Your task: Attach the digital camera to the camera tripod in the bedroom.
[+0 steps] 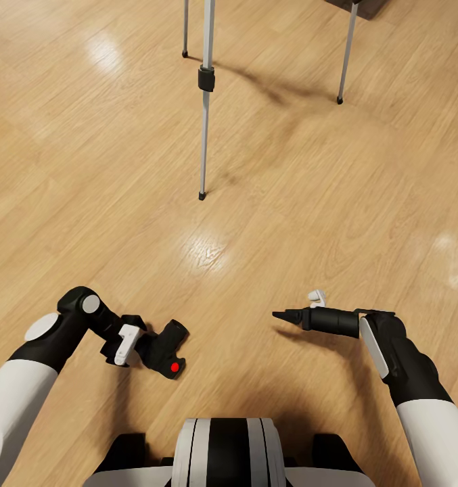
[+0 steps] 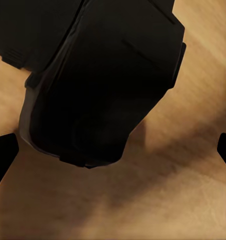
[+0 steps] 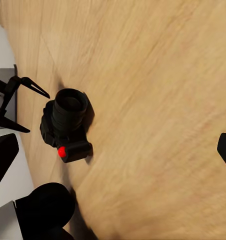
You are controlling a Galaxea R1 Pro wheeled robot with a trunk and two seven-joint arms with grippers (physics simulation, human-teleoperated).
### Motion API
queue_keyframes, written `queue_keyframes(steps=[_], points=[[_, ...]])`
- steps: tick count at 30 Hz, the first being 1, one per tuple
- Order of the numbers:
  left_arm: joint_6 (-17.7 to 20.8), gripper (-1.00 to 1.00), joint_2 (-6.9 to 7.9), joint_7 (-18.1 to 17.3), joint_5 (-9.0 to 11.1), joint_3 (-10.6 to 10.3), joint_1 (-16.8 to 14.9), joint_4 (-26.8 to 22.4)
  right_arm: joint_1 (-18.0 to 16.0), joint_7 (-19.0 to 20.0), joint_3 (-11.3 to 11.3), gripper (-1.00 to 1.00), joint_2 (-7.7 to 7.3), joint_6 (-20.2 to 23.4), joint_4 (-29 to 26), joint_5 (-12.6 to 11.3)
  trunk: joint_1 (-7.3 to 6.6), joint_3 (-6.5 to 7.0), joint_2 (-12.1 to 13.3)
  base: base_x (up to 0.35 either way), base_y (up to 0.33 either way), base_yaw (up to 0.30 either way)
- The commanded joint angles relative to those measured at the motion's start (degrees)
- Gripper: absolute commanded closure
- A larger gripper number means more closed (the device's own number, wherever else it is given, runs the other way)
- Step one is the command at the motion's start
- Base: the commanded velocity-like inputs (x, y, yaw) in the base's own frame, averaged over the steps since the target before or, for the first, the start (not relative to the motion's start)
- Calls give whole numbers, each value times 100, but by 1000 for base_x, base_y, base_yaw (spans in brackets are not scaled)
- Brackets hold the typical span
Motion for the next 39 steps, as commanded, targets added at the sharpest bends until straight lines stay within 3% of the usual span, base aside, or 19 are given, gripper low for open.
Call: queue_keyframes(steps=[1, 18, 27, 39], points=[[-40, -100, 3, -4, -11, -14, -2, -5, -2, 7, -3, -100, -1, 29, 0, -16, -1, -3, -1, 0, 0, 0], [-39, -100, -24, 32, -24, -9, -2, -5, -2, 23, 5, -100, -1, 28, 0, -16, -1, -3, -1, 0, 0, 0], [-39, -100, -135, 221, -33, -16, -2, 12, -2, 34, 5, -100, -1, 28, 0, -16, -1, -3, -1, 0, 0, 0], [-39, -100, -172, 421, -35, -19, -2, 186, -2, 45, 5, -100, -3, 28, 1, -16, -1, -3, -1, 0, 0, 0]])
